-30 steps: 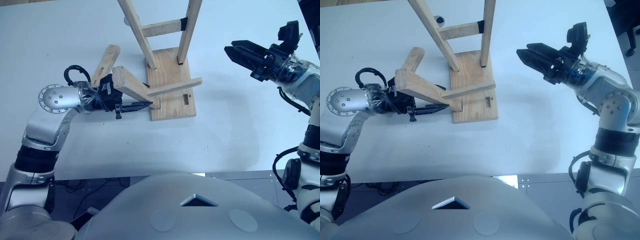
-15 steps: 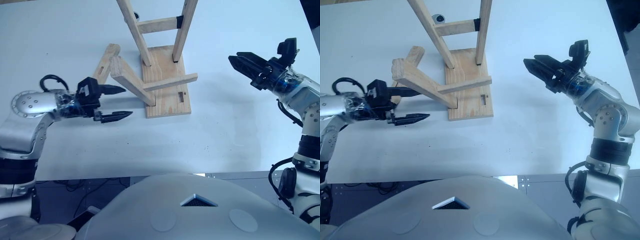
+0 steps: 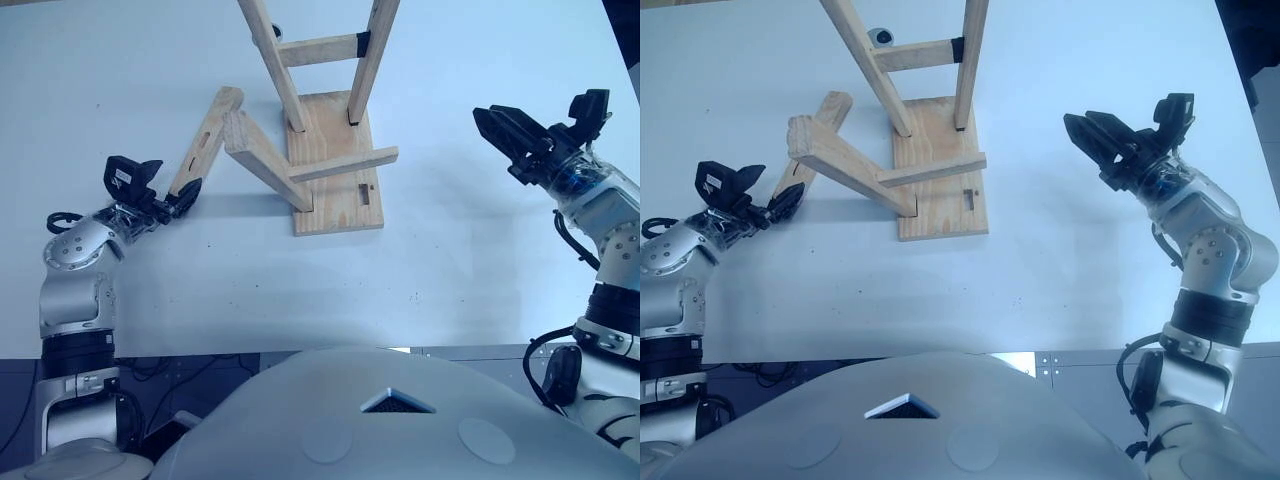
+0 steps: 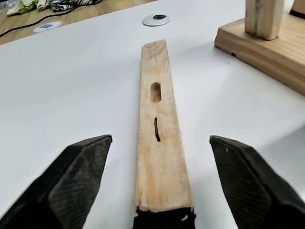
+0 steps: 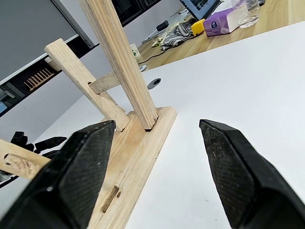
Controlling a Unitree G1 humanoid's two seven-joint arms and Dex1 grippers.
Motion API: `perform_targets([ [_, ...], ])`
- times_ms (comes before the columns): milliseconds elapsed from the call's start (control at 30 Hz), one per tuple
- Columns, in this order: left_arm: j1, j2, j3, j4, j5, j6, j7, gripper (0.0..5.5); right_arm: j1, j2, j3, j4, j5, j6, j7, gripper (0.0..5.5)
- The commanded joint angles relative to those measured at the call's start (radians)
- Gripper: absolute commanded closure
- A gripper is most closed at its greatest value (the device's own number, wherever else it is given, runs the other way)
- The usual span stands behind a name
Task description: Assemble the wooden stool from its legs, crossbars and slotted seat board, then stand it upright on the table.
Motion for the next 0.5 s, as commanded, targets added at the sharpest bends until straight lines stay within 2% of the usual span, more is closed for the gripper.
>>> perform_targets([
  [33,-0.027,-0.007,-0.021,0.067,0.007,0.031,-0.030,1.73,-0.017,0.024,0.015,-0.007,-0.005,-0.006,-0.006,2.26],
  [300,-0.052,0.002,-0.045,0.158,0.032,0.026,-0.071,2.76,-0.017,0.019,0.011,-0.014,0.004,0.000,-0.014,2.26],
  [400,-0.052,0.008,-0.025,0.171,0.039,0.010,-0.056,3.40,-0.037,0.023,0.022,0.002,-0.001,0.000,-0.009,2.26],
  [500,-0.189,-0.020,0.113,0.228,-0.061,-0.001,0.013,3.49,-0.054,0.030,0.025,0.010,-0.001,-0.004,-0.009,2.26],
])
